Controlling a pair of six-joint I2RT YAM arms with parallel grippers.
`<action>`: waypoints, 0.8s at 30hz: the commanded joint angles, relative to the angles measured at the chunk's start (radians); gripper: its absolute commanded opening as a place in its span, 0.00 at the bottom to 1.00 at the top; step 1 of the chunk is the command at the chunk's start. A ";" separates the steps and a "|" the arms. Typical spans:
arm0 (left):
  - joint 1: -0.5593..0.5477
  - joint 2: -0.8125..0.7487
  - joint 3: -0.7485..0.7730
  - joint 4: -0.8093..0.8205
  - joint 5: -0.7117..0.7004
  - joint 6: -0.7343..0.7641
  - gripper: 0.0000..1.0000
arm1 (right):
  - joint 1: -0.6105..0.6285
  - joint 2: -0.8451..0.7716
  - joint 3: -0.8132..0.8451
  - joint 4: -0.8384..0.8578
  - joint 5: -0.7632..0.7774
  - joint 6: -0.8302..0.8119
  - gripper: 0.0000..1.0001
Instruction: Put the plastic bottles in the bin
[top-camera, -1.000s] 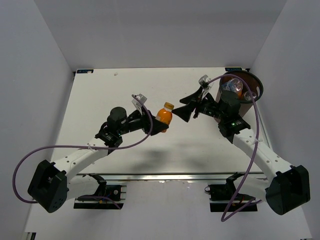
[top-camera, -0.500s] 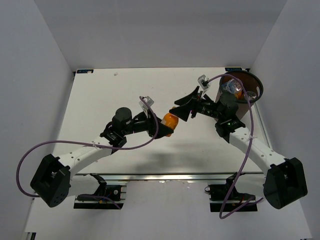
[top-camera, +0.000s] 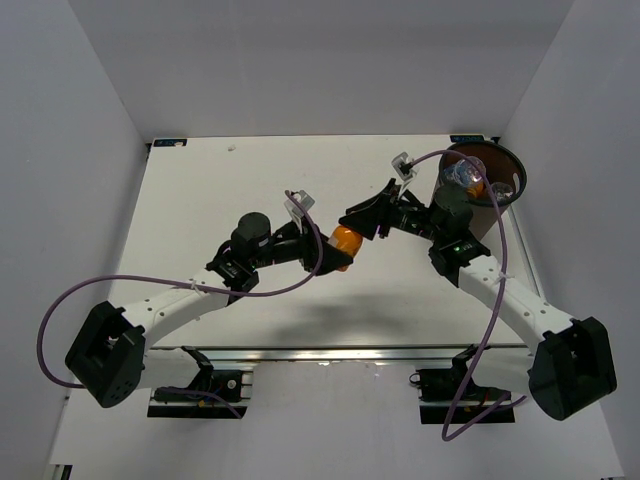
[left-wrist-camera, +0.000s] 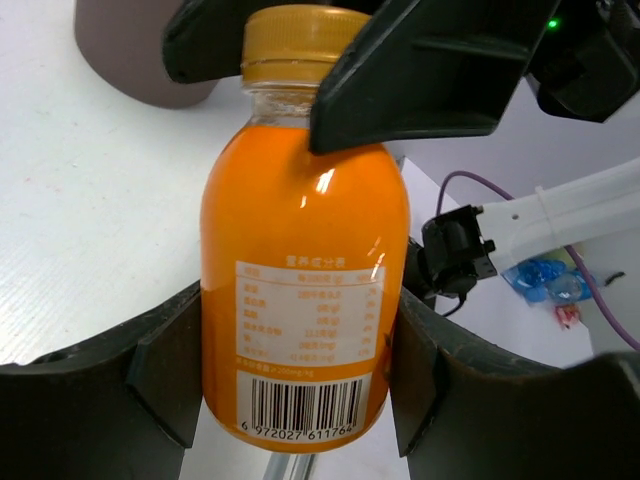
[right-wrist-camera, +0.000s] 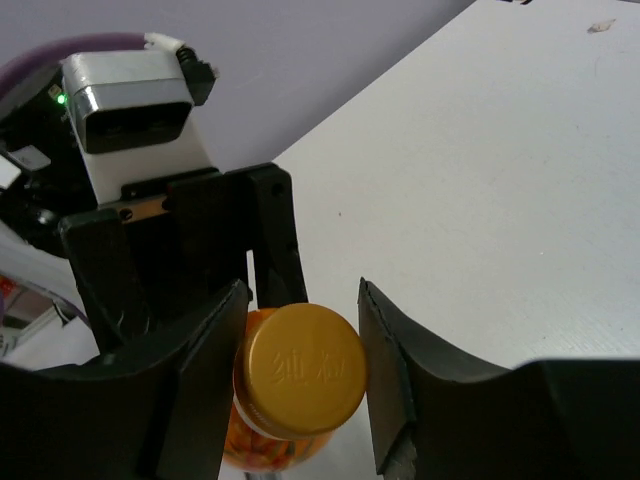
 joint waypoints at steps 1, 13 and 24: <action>-0.003 -0.017 0.046 0.049 -0.008 -0.012 0.00 | -0.002 -0.032 0.013 -0.002 0.032 -0.027 0.30; -0.003 0.012 0.103 -0.109 -0.086 0.046 0.98 | -0.007 -0.083 0.074 -0.121 0.266 -0.138 0.00; -0.005 -0.042 0.094 -0.284 -0.292 0.099 0.98 | -0.202 -0.034 0.416 -0.263 0.480 -0.336 0.00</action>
